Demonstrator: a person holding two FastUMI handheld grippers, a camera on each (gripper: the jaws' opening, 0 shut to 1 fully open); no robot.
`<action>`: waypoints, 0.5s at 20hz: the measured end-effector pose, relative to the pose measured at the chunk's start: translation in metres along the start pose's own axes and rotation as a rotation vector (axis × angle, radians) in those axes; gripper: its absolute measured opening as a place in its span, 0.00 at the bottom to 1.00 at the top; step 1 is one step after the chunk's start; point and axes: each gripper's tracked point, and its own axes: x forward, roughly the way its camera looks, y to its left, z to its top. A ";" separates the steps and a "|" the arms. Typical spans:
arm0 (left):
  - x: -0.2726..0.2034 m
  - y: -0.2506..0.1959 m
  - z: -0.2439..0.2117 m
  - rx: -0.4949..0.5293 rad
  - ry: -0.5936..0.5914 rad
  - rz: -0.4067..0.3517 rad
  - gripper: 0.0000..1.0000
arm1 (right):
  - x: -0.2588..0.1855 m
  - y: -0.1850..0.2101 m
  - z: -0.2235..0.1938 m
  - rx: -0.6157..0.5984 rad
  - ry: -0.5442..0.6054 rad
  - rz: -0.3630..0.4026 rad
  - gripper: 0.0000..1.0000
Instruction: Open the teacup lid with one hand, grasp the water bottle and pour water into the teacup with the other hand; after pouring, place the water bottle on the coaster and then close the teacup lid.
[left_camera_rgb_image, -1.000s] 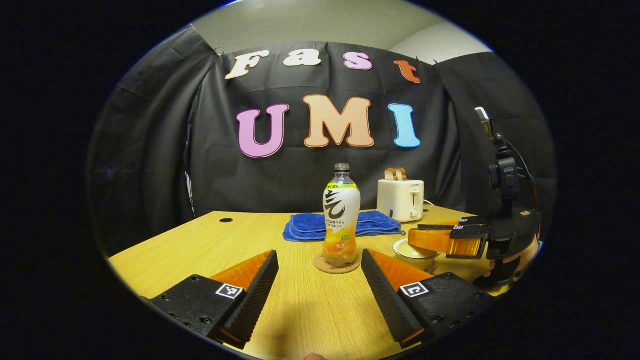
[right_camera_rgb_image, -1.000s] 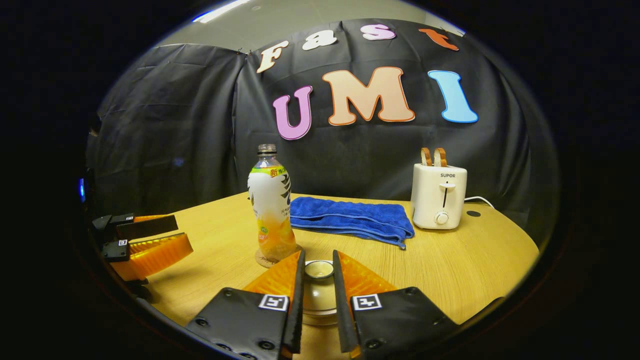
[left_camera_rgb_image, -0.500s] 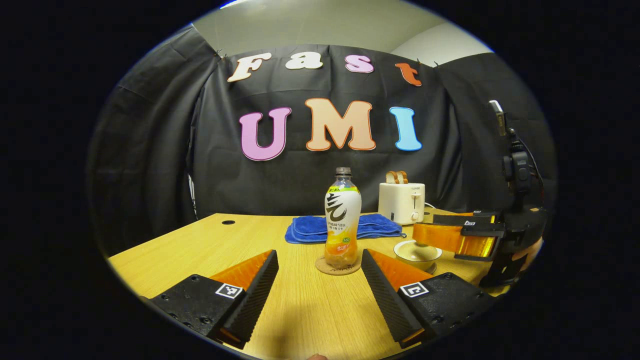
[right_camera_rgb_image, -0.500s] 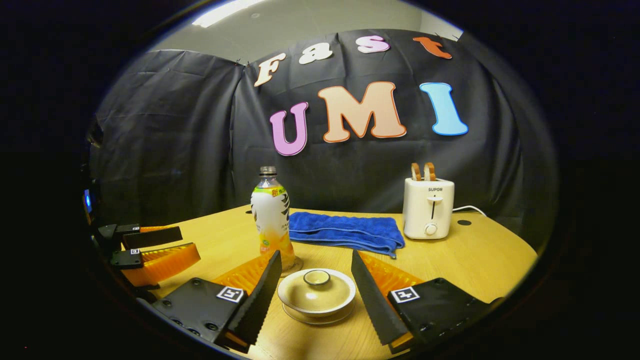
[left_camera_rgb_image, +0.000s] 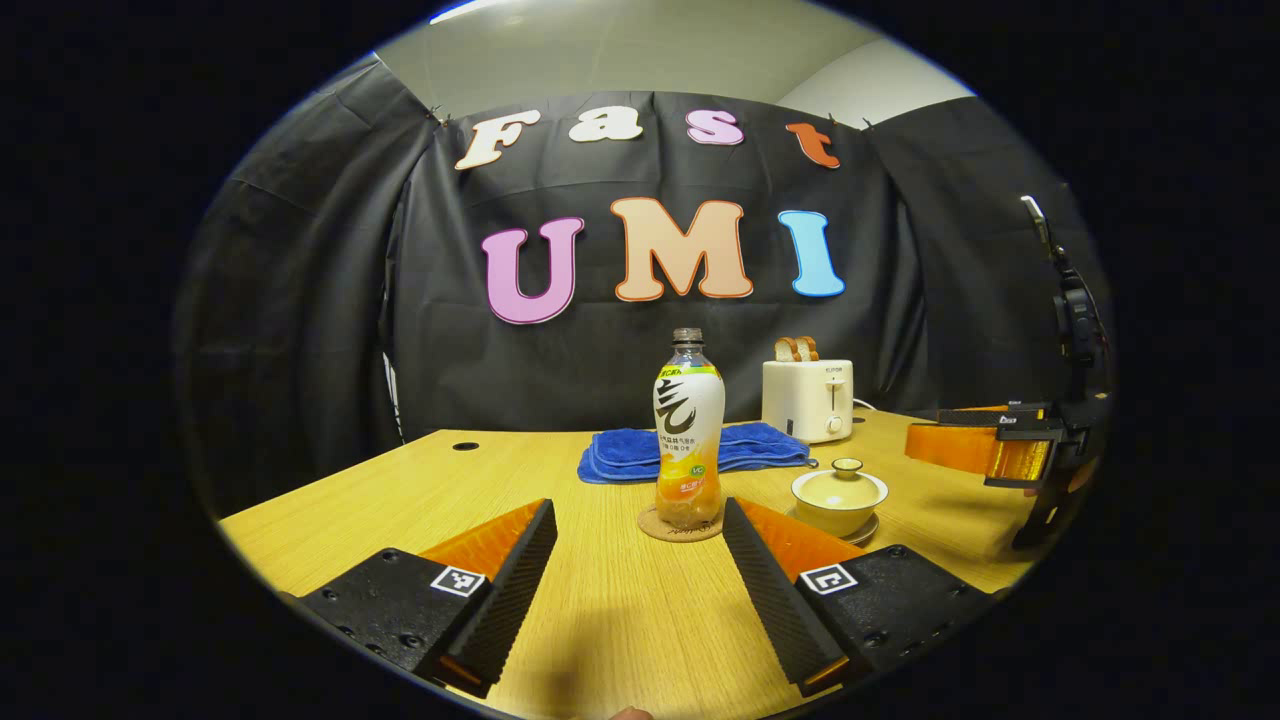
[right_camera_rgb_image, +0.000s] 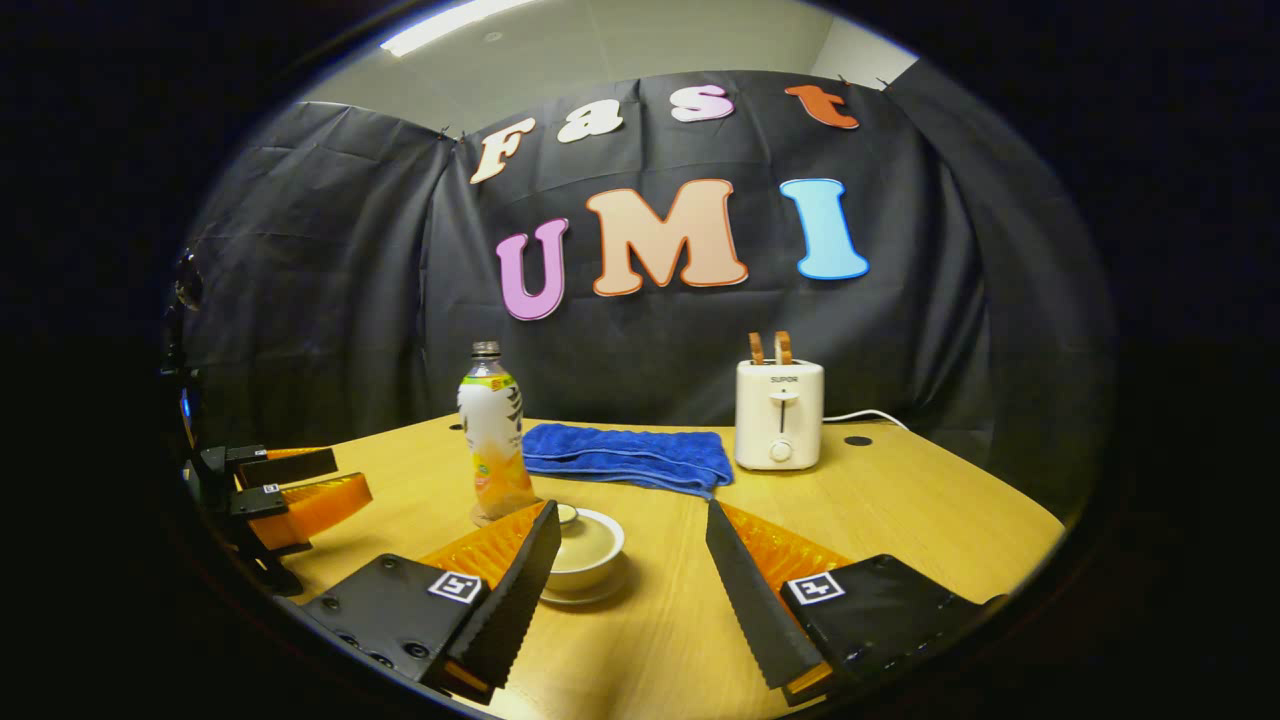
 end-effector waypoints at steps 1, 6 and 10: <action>0.000 0.000 0.000 0.001 -0.007 0.001 0.98 | -0.004 -0.009 -0.001 0.004 -0.004 -0.019 0.92; -0.002 0.003 0.002 0.015 -0.015 0.012 0.97 | -0.019 -0.042 -0.008 0.025 -0.018 -0.098 0.92; -0.003 0.010 0.002 0.004 -0.015 0.042 0.98 | -0.021 -0.054 -0.017 0.031 -0.013 -0.147 0.93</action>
